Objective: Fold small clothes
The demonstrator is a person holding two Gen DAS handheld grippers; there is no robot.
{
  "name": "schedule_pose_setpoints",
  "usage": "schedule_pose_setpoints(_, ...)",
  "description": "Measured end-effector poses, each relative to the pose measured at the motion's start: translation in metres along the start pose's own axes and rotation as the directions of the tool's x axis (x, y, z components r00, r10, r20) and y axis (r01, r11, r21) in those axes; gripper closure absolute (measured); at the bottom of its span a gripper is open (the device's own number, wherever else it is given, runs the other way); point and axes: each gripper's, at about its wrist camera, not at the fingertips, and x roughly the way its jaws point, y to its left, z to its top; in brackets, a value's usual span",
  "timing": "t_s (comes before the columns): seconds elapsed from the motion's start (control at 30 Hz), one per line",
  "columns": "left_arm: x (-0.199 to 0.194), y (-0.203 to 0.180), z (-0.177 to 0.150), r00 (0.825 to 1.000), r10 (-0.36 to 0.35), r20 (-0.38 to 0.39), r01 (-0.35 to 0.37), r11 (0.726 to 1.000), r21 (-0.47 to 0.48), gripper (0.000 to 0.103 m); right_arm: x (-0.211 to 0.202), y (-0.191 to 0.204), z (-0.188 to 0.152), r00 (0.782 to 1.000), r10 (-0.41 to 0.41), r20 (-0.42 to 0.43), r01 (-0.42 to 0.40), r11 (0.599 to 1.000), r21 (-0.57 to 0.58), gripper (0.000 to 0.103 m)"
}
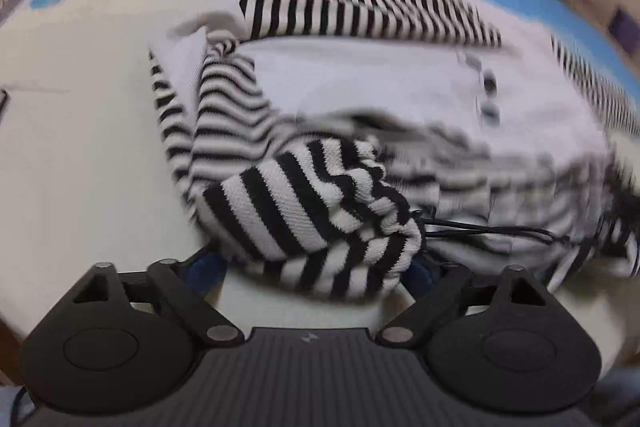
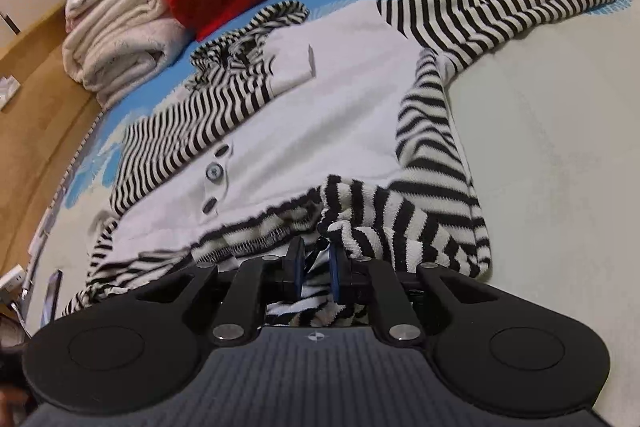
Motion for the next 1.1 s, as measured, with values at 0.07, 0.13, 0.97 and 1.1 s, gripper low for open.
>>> schedule_pose_setpoints(0.07, 0.002, 0.003, 0.017, 0.998, -0.058, -0.011, 0.057, 0.998, -0.038, 0.056, 0.004, -0.002, 0.005, 1.000, 0.000, 0.010, 0.000, 1.000, 0.001, 0.090)
schedule_pose_setpoints(0.13, 0.002, 0.006, 0.033, 0.994, -0.101, -0.039, 0.098, 0.992, -0.076, 0.070, 0.009, -0.004, 0.009, 1.000, 0.005, 0.009, -0.005, 1.000, 0.011, 0.090)
schedule_pose_setpoints(0.97, -0.046, 0.040, 0.016, 0.964, -0.208, -0.165, 0.183, 0.971, -0.156, 0.029, -0.086, -0.007, -0.043, 0.991, 0.061, 0.117, -0.074, 0.991, 0.110, 0.038)
schedule_pose_setpoints(1.1, -0.037, 0.036, -0.006, 0.965, -0.194, -0.177, 0.164, 0.971, -0.173, 0.016, -0.082, 0.003, -0.065, 0.998, 0.039, 0.057, -0.041, 0.998, 0.040, 0.038)
